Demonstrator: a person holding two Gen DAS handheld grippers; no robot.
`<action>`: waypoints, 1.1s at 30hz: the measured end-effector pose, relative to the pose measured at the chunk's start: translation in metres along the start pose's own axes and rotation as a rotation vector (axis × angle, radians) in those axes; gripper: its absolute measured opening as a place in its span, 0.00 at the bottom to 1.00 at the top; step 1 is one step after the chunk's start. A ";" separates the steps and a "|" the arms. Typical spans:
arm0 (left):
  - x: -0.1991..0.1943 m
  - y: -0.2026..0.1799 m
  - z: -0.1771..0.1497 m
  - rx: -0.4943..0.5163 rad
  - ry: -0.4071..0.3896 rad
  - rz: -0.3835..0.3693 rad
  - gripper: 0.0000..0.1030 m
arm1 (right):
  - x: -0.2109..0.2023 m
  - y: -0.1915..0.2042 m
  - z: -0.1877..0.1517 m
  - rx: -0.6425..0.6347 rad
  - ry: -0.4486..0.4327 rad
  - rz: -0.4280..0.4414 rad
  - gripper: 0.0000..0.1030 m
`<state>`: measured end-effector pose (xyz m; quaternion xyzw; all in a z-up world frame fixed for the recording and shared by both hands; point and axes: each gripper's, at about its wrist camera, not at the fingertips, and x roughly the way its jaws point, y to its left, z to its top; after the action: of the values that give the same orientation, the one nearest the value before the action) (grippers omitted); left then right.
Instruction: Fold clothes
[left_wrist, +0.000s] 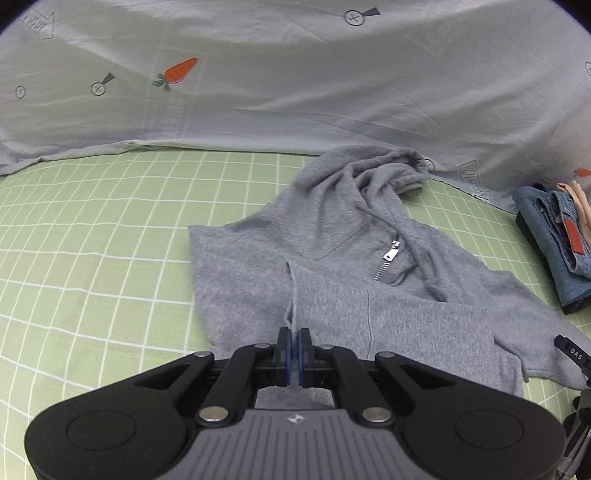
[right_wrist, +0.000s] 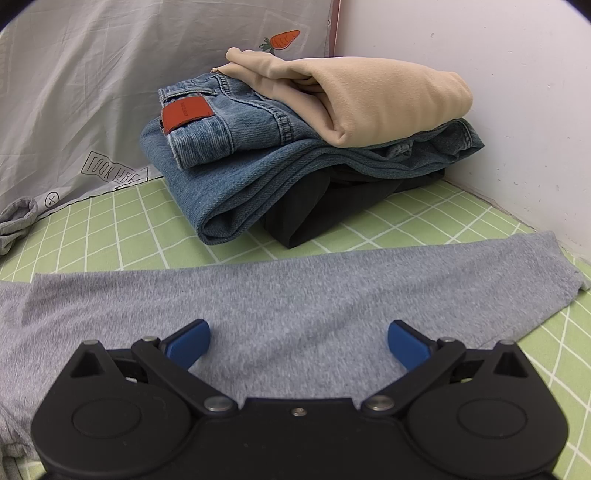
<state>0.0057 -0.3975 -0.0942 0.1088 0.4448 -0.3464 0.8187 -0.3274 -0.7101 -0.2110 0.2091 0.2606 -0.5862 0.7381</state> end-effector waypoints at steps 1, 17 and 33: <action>0.000 0.007 -0.002 -0.015 0.002 0.020 0.04 | 0.000 0.000 0.000 0.000 0.000 0.000 1.00; 0.015 -0.002 -0.015 -0.041 0.052 0.079 0.71 | 0.000 -0.008 0.001 -0.042 0.010 0.054 1.00; 0.037 -0.040 -0.030 0.173 0.147 0.137 0.96 | 0.033 -0.187 0.033 0.076 -0.001 -0.333 1.00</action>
<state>-0.0269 -0.4301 -0.1359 0.2341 0.4636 -0.3177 0.7933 -0.4987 -0.7974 -0.2066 0.1905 0.2691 -0.7099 0.6224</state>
